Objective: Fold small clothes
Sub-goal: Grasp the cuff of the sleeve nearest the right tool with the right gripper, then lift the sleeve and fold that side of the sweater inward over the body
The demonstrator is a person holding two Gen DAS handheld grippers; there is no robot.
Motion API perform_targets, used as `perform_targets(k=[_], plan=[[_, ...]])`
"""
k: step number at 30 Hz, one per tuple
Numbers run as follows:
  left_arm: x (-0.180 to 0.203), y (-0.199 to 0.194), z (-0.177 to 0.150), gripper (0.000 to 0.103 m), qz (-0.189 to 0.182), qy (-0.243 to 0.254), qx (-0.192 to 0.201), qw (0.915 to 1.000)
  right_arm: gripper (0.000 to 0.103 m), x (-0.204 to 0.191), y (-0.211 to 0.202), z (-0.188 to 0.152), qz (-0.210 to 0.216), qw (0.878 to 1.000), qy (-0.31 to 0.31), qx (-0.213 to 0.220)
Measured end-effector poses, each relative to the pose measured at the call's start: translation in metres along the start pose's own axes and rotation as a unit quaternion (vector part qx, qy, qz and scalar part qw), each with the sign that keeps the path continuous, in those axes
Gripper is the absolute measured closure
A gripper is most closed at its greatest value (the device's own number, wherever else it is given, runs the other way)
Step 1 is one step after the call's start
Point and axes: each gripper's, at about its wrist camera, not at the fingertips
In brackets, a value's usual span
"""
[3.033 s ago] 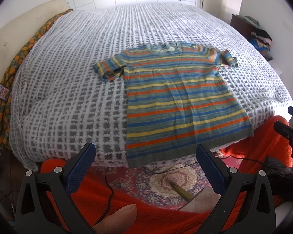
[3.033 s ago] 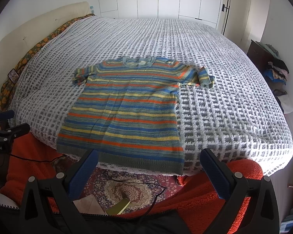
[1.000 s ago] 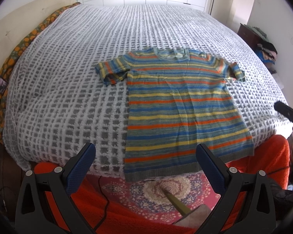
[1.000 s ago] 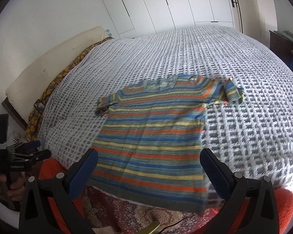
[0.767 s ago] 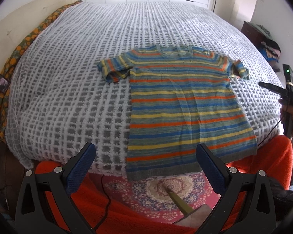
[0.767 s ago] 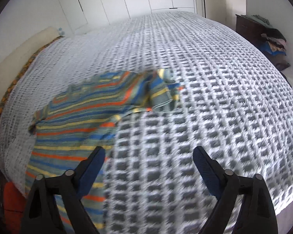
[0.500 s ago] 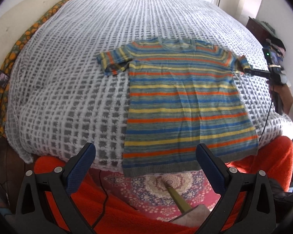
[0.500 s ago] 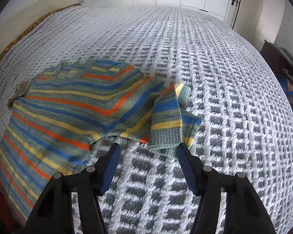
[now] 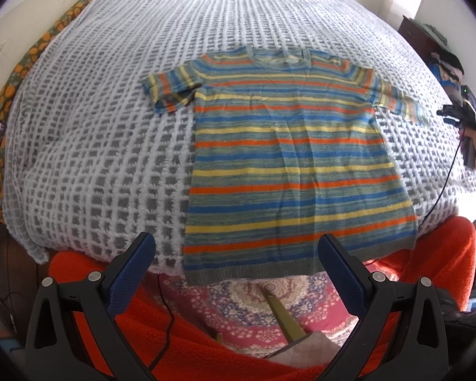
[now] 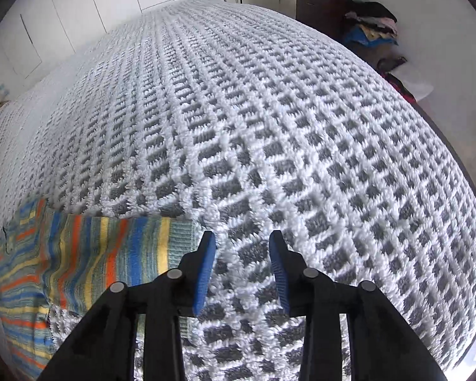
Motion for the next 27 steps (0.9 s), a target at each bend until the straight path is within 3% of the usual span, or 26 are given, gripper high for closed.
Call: perform_targets(k=[2,4,6,8,10,13,15,16,20,23,25,27], plan=[[0.004,0.001,0.001,0.001,0.001,0.005,0.0,1.0,0.066,0.01,-0.006,-0.015,0.039,0.999,0.025,-0.007],[0.006,0.002,0.002,0.001,-0.001,0.006,-0.004,1.0,0.066,0.012,-0.007,-0.034,0.125,0.99,0.058,-0.027],[0.008,0.003,0.002,0.001,-0.003,0.008,-0.005,0.9999,0.066,0.006,-0.005,-0.062,0.203,0.972,0.105,-0.058],[0.011,0.002,0.002,0.001,-0.004,0.012,-0.005,0.9999,0.066,0.002,0.007,-0.083,0.255,0.95,0.158,-0.091],[0.014,-0.001,0.002,0.001,-0.002,0.016,-0.003,0.9999,0.066,0.001,0.024,-0.095,0.272,0.934,0.207,-0.106],[0.015,-0.006,0.001,0.001,0.001,0.016,0.002,0.9999,0.066,0.007,0.039,-0.099,0.281,0.915,0.28,-0.078],[0.013,-0.008,0.001,0.001,0.002,0.011,0.003,0.9999,0.077,0.012,0.047,-0.101,0.298,0.897,0.322,-0.055],[0.011,-0.009,0.001,0.001,0.004,0.009,0.004,0.9999,0.097,0.011,0.047,-0.101,0.29,0.9,0.32,-0.051],[0.001,-0.011,0.0,0.001,0.009,-0.006,0.013,0.9999,0.097,0.013,0.004,-0.101,0.257,0.921,0.293,-0.004],[-0.003,0.002,0.001,0.001,-0.007,-0.018,-0.007,0.9998,0.096,0.009,-0.008,-0.105,0.19,0.948,0.253,-0.01],[-0.003,0.006,0.002,0.001,-0.018,-0.019,-0.016,0.9995,0.095,0.007,0.001,-0.116,0.17,0.951,0.257,-0.033],[-0.002,0.004,0.002,0.001,-0.019,-0.017,-0.014,0.9996,0.09,0.006,0.0,-0.12,0.167,0.949,0.267,-0.027]])
Point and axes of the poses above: each gripper's, at about its wrist camera, not at the fingertips, and y roughly the way its jaws point, x to its right, z to its top, and after that the axes turned 3 degrees about -z, right-handed
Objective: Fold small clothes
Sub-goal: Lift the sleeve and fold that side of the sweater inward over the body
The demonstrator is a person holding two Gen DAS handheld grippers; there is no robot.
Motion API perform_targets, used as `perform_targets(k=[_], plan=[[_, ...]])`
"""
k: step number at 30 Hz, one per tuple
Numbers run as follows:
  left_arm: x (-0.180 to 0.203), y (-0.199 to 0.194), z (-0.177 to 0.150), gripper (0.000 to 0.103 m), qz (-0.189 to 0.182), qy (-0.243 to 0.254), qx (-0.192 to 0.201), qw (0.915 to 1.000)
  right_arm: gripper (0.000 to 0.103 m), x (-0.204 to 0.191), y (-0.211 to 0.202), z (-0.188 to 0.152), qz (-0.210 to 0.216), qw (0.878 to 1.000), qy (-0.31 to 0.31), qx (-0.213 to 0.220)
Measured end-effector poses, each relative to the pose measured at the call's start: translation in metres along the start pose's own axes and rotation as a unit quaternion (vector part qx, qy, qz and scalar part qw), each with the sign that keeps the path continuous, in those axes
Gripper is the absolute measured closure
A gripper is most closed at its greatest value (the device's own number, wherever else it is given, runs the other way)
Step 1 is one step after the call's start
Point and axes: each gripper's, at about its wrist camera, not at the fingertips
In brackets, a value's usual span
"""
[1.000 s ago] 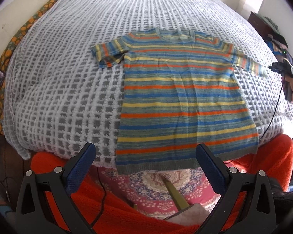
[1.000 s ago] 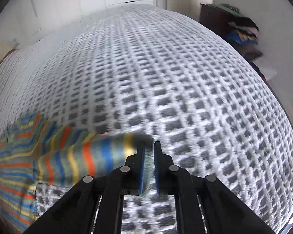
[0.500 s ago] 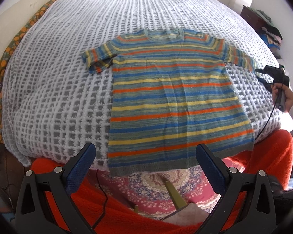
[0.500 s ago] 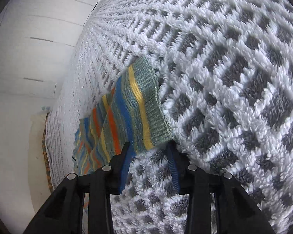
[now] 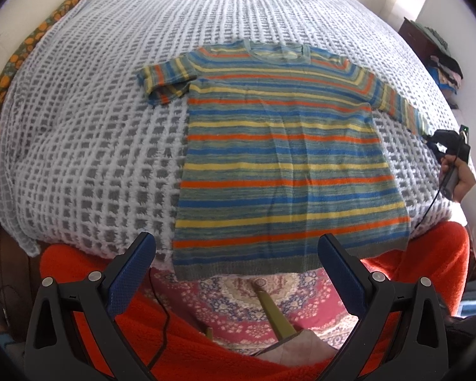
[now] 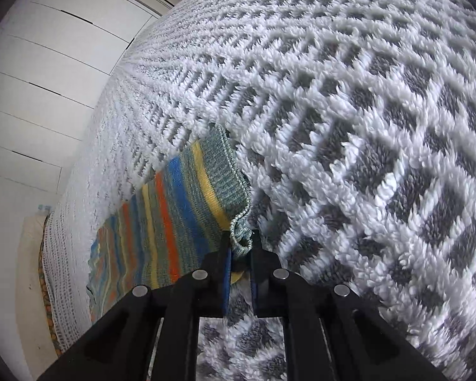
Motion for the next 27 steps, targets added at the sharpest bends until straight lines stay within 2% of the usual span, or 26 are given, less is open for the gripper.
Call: perform_targets(k=[2,3,4,5,10,14,17,21,24,27], plan=[[-0.001,-0.005,-0.001,0.001,0.003,0.0,0.01,0.9999,0.071,-0.005,-0.005,-0.006,-0.007,1.0,-0.021,0.015],[-0.002,-0.007,-0.001,0.001,0.005,-0.001,0.014,0.9999,0.064,-0.01,-0.009,-0.01,-0.01,0.999,-0.039,0.02],[-0.004,-0.007,-0.001,0.001,0.007,-0.005,0.017,0.9998,0.052,-0.018,-0.01,-0.01,-0.015,0.998,-0.057,0.026],[-0.007,-0.007,-0.002,0.001,0.006,-0.009,0.018,0.9998,0.046,-0.024,-0.017,-0.015,-0.025,0.996,-0.075,0.035],[-0.018,-0.004,-0.008,0.001,-0.004,-0.023,0.014,0.9996,0.044,-0.046,-0.075,-0.053,-0.053,0.983,-0.15,0.087],[-0.019,-0.004,-0.012,0.001,-0.017,-0.016,0.017,0.9996,0.043,-0.071,-0.106,-0.087,-0.014,0.971,-0.224,0.087],[-0.016,-0.006,-0.015,0.001,-0.025,-0.006,0.023,0.9994,0.038,-0.099,-0.11,-0.128,0.03,0.954,-0.293,0.055],[-0.018,-0.011,-0.022,0.001,-0.023,0.0,0.032,0.9992,0.035,-0.143,-0.088,-0.188,0.095,0.932,-0.349,-0.028],[-0.025,-0.016,-0.027,0.001,-0.012,-0.003,0.041,0.9991,0.034,-0.176,-0.067,-0.235,0.121,0.923,-0.352,-0.101],[-0.034,-0.019,-0.032,0.001,0.001,-0.01,0.05,0.9987,0.034,-0.189,-0.038,-0.268,0.147,0.918,-0.33,-0.166]])
Point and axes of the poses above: each gripper's, at about its wrist camera, not at the fingertips, and y roughly the way its jaws point, x to its right, z to its top, and after that the axes turned 3 degrees about -z, right-handed
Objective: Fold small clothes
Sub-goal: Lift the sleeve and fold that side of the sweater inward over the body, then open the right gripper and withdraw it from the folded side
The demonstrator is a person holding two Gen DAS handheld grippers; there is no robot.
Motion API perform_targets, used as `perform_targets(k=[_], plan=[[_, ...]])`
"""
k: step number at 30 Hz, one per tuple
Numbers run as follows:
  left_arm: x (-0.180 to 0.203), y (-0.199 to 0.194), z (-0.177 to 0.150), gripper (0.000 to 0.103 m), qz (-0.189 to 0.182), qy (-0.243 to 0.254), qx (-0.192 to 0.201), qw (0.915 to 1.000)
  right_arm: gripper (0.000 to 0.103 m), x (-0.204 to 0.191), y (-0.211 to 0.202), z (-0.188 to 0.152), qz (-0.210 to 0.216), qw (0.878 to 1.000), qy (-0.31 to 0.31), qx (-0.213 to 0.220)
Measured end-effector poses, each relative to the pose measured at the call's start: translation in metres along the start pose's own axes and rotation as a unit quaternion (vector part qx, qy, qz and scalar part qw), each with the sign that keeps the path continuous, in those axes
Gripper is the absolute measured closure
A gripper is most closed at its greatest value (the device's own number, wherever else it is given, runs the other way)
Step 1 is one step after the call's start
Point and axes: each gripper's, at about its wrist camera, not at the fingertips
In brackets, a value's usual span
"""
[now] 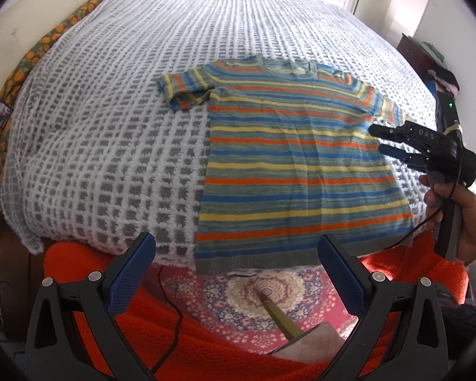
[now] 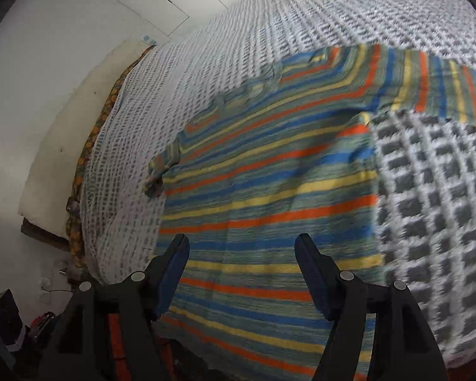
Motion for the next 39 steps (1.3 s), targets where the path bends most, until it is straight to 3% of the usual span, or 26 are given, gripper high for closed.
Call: perform_targets(k=[5,10,15,20,25,30,39], plan=[[-0.014,0.0,-0.005,0.001,0.009,-0.014,0.002,0.9999,0.034,0.017,0.031,-0.013,-0.054,0.998,0.025,-0.03],[-0.019,0.007,-0.008,0.001,0.002,-0.019,-0.007,0.9998,0.034,0.055,0.008,-0.026,-0.114,0.992,0.049,-0.033],[-0.01,0.009,-0.009,0.001,-0.004,0.0,-0.009,1.0,0.034,0.067,-0.042,-0.039,-0.181,0.983,0.03,0.006],[-0.006,0.008,-0.011,0.001,-0.004,0.011,-0.01,0.9999,0.033,0.032,-0.08,-0.059,-0.232,0.968,-0.053,0.077],[-0.006,0.008,-0.012,0.001,-0.004,0.009,-0.011,0.9999,0.033,-0.01,-0.094,-0.077,-0.206,0.966,-0.11,0.107],[-0.007,0.009,-0.015,0.001,-0.004,0.01,-0.013,0.9999,0.029,-0.053,-0.077,-0.09,-0.17,0.964,-0.175,0.102],[-0.012,0.011,-0.018,0.001,-0.002,0.002,-0.017,0.9998,0.029,-0.071,-0.059,-0.106,-0.163,0.959,-0.213,0.085]])
Point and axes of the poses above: each gripper's, at about its wrist camera, not at the fingertips, and y roughly the way its jaws point, x to its right, z to its top, and after that the axes turned 3 degrees about -z, right-handed
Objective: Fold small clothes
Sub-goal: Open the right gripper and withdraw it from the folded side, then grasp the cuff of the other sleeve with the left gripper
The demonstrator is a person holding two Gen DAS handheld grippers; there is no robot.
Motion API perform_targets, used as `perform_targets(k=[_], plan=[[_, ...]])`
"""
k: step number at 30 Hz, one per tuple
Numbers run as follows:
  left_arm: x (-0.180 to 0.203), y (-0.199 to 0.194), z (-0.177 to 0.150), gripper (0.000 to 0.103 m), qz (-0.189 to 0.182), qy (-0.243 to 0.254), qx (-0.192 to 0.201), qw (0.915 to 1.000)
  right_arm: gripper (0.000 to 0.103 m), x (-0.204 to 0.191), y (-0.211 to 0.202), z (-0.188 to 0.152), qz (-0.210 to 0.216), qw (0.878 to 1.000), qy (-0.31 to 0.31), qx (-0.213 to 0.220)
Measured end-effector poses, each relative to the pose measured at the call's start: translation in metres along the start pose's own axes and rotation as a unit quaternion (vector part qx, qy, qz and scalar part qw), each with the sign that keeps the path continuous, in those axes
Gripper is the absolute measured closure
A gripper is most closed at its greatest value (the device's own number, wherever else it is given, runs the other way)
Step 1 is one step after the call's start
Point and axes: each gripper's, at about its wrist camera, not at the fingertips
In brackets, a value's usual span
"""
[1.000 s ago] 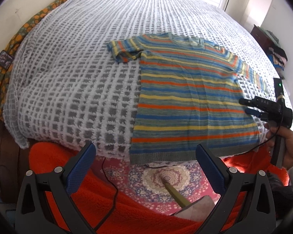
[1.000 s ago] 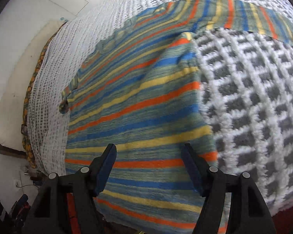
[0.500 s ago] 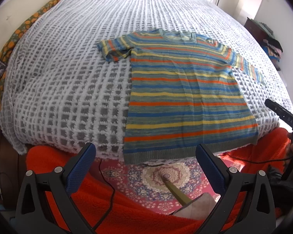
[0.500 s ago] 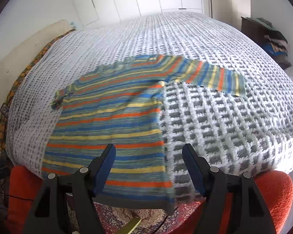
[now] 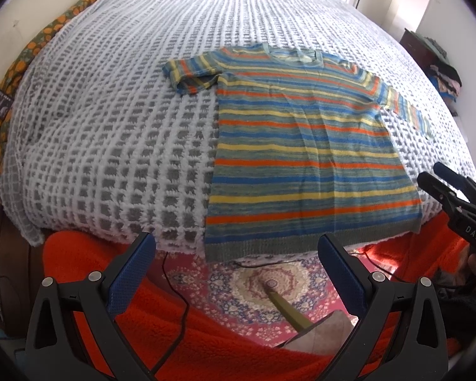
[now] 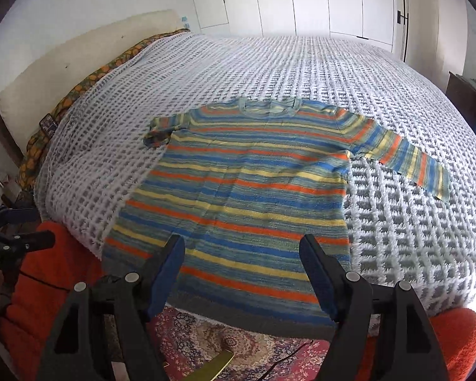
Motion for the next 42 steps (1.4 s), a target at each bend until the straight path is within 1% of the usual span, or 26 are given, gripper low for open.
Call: perform_targets(k=[7,12,15,17,18,21,24,25,26,28,29,31,32,33,34,37,38,40,41,42], plan=[[0.004,0.002,0.0,0.001,0.0,0.009,-0.004,1.0,0.029,-0.006,-0.009,0.002,-0.008,1.0,-0.015,0.012],[0.001,0.003,-0.001,0.001,0.003,0.006,-0.002,1.0,0.029,-0.011,-0.006,0.001,-0.004,1.0,-0.023,0.005],[-0.018,0.004,0.003,0.001,0.022,-0.015,0.022,0.9994,0.029,-0.011,-0.006,0.002,-0.003,1.0,-0.023,0.005],[-0.041,0.013,0.009,0.001,0.035,-0.044,0.023,0.9982,0.029,-0.011,-0.008,0.002,-0.002,1.0,-0.022,0.009],[-0.054,0.017,0.013,0.001,0.036,-0.061,0.021,0.9973,0.029,-0.011,-0.009,0.0,-0.002,1.0,-0.023,0.01],[-0.09,0.031,0.031,0.001,0.018,-0.099,0.021,0.9947,0.029,-0.008,-0.007,-0.003,-0.001,1.0,-0.017,0.006],[-0.115,0.048,0.06,0.001,0.007,-0.113,0.025,0.9933,0.029,-0.003,-0.003,-0.005,0.003,1.0,-0.005,-0.002],[-0.12,0.055,0.072,0.001,0.006,-0.106,0.031,0.9938,0.029,-0.001,-0.002,-0.005,0.004,1.0,-0.001,-0.003],[-0.122,0.062,0.085,0.001,0.018,-0.095,0.038,0.9946,0.029,0.0,-0.001,-0.005,0.006,1.0,0.001,-0.004],[-0.121,0.08,0.113,0.002,0.049,-0.057,0.045,0.9961,0.029,0.001,0.002,-0.006,0.009,1.0,0.005,-0.01],[-0.118,0.091,0.127,0.003,0.058,-0.037,0.047,0.9965,0.029,0.002,0.004,-0.007,0.011,1.0,0.006,-0.014],[-0.11,0.116,0.155,0.008,0.065,0.006,0.044,0.9969,0.029,0.002,0.008,-0.008,0.013,1.0,0.008,-0.021],[-0.105,0.131,0.168,0.018,0.073,0.027,0.039,0.9962,0.029,0.003,0.009,-0.009,0.014,1.0,0.009,-0.024],[-0.101,0.145,0.18,0.025,0.082,0.048,0.032,0.9949,0.029,0.003,0.01,-0.009,0.014,1.0,0.011,-0.026],[-0.096,0.16,0.191,0.026,0.094,0.069,0.023,0.9929,0.029,0.004,0.01,-0.01,0.014,0.999,0.012,-0.027],[-0.078,0.201,0.213,0.026,0.135,0.134,0.001,0.9818,0.029,0.007,0.013,-0.01,0.011,0.999,0.019,-0.031],[-0.071,0.212,0.217,0.029,0.143,0.155,-0.003,0.9774,0.029,0.008,0.014,-0.01,0.01,0.999,0.022,-0.032],[-0.061,0.231,0.225,0.037,0.162,0.187,-0.007,0.969,0.029,0.011,0.017,-0.009,0.008,0.999,0.029,-0.038],[-0.059,0.239,0.23,0.054,0.169,0.19,-0.009,0.967,0.029,0.013,0.019,-0.01,0.008,0.999,0.034,-0.041],[-0.062,0.244,0.235,0.095,0.173,0.179,-0.012,0.9684,0.029,0.015,0.021,-0.01,0.007,0.998,0.037,-0.045]])
Point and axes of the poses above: each gripper's, at about its wrist camera, not at the fingertips, and y roughly the way its jaws point, x to its right, z to its top, and after that the axes turned 3 degrees about -z, right-handed
